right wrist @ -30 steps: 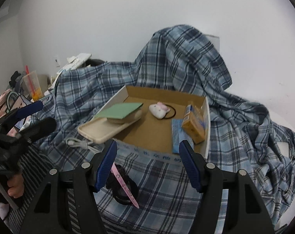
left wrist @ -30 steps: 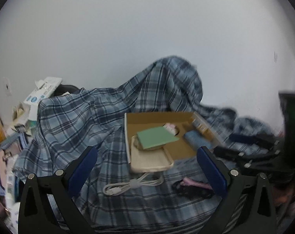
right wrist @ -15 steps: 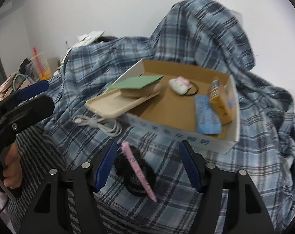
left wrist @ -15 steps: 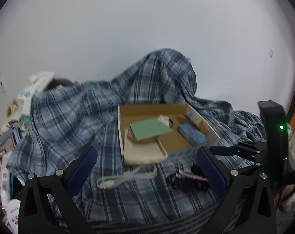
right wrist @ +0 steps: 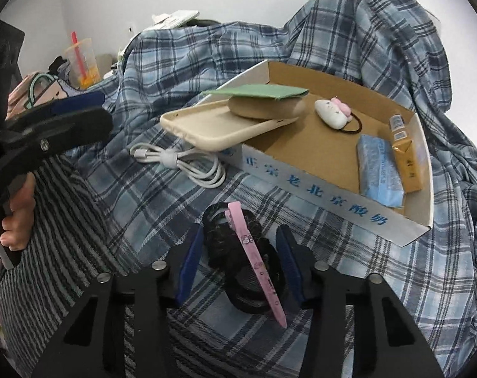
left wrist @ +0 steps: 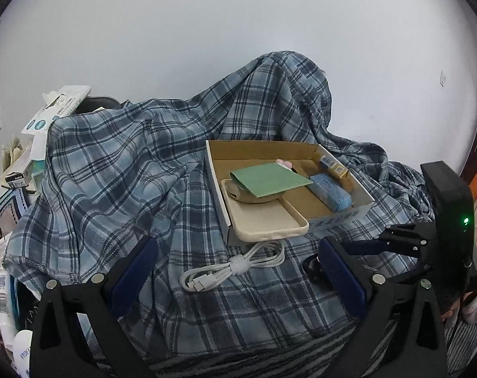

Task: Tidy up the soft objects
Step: 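Grasp the pink hair clip and black cord with the right gripper while the left grasps the white cable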

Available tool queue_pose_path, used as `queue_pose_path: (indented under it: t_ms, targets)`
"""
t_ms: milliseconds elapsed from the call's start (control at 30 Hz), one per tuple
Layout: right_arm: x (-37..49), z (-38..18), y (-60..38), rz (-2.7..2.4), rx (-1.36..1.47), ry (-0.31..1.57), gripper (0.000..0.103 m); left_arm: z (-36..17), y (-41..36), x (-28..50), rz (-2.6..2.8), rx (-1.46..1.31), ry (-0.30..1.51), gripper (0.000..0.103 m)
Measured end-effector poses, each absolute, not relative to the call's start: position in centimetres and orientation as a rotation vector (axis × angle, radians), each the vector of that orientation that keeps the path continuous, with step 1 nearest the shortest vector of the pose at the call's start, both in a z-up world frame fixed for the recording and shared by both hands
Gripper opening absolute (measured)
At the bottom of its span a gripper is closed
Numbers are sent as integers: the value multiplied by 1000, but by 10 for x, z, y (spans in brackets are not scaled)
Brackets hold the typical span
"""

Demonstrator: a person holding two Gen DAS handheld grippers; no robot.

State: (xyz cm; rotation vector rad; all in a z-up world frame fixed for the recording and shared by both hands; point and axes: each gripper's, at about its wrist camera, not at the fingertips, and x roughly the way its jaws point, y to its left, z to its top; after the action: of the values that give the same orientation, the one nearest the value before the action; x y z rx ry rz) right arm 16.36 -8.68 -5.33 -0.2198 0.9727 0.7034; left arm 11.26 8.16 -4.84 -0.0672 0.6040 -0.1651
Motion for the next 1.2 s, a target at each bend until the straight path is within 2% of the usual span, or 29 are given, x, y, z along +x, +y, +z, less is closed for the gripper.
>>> queue_pose_path:
  t_ms: [333, 400, 467, 633, 700, 800, 867, 967, 1200]
  targets:
    - [163, -50, -89, 702, -208, 950, 14, -46, 71, 108, -178, -21, 586, 103]
    - [160, -42, -96, 678, -187, 905, 14, -46, 71, 108, -176, -21, 588, 103]
    - [158, -32, -104, 617, -166, 846, 14, -45, 72, 108, -181, -27, 594, 95]
    - [158, -18, -118, 572, -108, 766, 14, -36, 70, 106, -196, 109, 596, 94]
    - [158, -14, -120, 568, -97, 755, 14, -40, 68, 112, -187, 186, 622, 88]
    - [158, -12, -124, 583, -65, 756, 14, -54, 74, 129, -284, 149, 744, 73]
    - [158, -12, -125, 597, -51, 770, 14, -63, 77, 139, -315, 144, 813, 56]
    - [159, -14, -122, 606, -60, 780, 14, -71, 72, 146, -344, 190, 856, 46]
    - [158, -15, -122, 612, -64, 789, 14, -81, 49, 158, -374, 341, 914, 35]
